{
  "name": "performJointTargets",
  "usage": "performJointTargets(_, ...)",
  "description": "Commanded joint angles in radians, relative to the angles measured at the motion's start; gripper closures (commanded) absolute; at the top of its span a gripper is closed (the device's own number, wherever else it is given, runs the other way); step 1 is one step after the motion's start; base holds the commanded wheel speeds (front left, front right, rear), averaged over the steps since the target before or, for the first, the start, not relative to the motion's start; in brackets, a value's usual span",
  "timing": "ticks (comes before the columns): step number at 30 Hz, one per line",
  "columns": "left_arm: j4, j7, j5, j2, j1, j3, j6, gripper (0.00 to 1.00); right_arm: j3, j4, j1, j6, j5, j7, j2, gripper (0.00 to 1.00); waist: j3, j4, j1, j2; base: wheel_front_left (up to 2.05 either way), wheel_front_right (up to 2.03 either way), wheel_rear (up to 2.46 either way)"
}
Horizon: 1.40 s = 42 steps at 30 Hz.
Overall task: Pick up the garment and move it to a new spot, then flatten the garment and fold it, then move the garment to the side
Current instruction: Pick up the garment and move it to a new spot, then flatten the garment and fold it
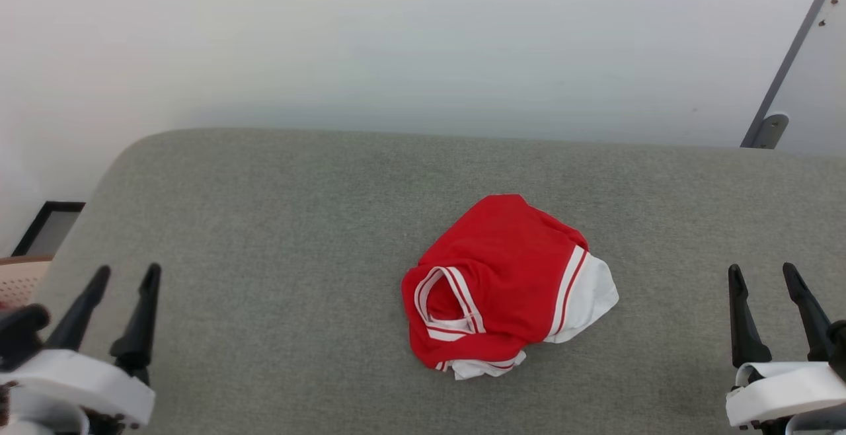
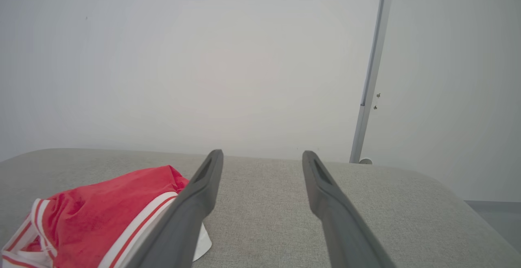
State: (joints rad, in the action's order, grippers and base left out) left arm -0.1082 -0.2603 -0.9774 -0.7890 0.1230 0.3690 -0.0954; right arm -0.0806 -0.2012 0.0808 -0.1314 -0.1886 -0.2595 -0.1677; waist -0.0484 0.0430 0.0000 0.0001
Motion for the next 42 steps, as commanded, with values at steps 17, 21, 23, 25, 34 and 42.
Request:
performJointTargets(17,0.012,-0.005,0.122,0.113,-0.126,-0.200,0.100,0.00,0.014,-0.012,-0.016,0.001,-0.016,0.012,0.011,0.00,0.015,0.031,0.0000,-0.0001,0.00,0.00,0.00)
performJointTargets(21,0.009,-0.006,0.146,0.118,-0.121,-0.196,0.101,0.00,0.031,-0.035,0.010,0.001,-0.024,0.044,-0.001,0.00,0.031,0.046,0.0000,-0.0001,0.00,0.00,0.00)
performJointTargets(23,0.011,-0.005,0.147,0.127,-0.113,-0.190,0.105,0.00,0.044,-0.051,0.025,0.001,-0.024,0.069,-0.009,0.00,0.043,0.056,0.0000,-0.0001,0.00,0.00,0.00)
performJointTargets(25,0.016,-0.006,0.150,0.136,-0.101,-0.190,0.111,0.00,0.057,-0.065,0.047,0.001,-0.024,0.090,-0.020,0.00,0.061,0.068,0.0000,-0.0001,0.00,0.00,0.00)
performJointTargets(34,0.003,-0.004,0.172,0.174,-0.054,-0.182,0.138,0.00,0.113,-0.163,0.161,0.001,-0.047,0.221,-0.066,0.00,0.136,0.111,0.0000,-0.0001,0.00,0.00,0.00)
performJointTargets(42,-0.009,-0.004,0.193,0.215,0.002,-0.175,0.166,0.00,0.170,-0.260,0.272,0.001,-0.081,0.387,-0.115,0.00,0.204,0.149,0.0000,-0.0001,0.00,0.00,0.00)
